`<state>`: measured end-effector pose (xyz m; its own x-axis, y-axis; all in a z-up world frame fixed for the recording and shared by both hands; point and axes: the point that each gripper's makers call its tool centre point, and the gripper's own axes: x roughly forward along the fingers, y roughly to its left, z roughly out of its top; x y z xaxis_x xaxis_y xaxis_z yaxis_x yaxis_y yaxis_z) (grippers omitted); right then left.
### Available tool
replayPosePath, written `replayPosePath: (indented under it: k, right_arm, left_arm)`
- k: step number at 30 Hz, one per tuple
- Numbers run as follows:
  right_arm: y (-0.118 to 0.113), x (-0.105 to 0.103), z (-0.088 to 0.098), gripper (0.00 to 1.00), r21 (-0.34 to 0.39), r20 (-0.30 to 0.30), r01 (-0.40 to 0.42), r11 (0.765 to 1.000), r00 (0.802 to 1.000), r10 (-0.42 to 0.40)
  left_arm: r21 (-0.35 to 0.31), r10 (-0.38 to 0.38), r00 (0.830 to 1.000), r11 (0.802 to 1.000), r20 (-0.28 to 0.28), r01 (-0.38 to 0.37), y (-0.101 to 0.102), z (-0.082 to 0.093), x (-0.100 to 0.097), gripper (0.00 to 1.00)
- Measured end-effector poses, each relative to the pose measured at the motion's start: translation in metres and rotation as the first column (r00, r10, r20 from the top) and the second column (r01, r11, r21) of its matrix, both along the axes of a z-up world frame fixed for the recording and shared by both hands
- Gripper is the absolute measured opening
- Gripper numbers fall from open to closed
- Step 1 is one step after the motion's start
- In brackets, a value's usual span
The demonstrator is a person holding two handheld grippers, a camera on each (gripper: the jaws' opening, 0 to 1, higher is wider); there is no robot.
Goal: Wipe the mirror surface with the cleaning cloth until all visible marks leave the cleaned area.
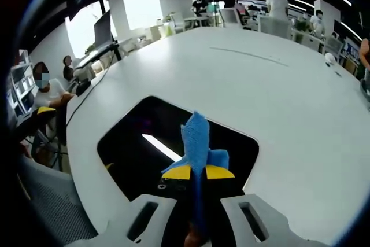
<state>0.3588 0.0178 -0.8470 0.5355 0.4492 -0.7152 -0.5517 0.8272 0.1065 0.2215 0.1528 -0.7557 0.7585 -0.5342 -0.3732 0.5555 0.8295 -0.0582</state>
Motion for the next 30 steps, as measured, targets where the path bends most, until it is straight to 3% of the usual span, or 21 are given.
replayPosePath:
  k: [30]
  right_arm:
    - [-0.024, -0.001, 0.000, 0.01, -0.010, -0.010, 0.048, 0.999, 0.999, -0.048]
  left_arm:
    - [-0.013, 0.002, 1.000, 1.000, -0.003, -0.002, 0.000, -0.001, 0.000, 0.97]
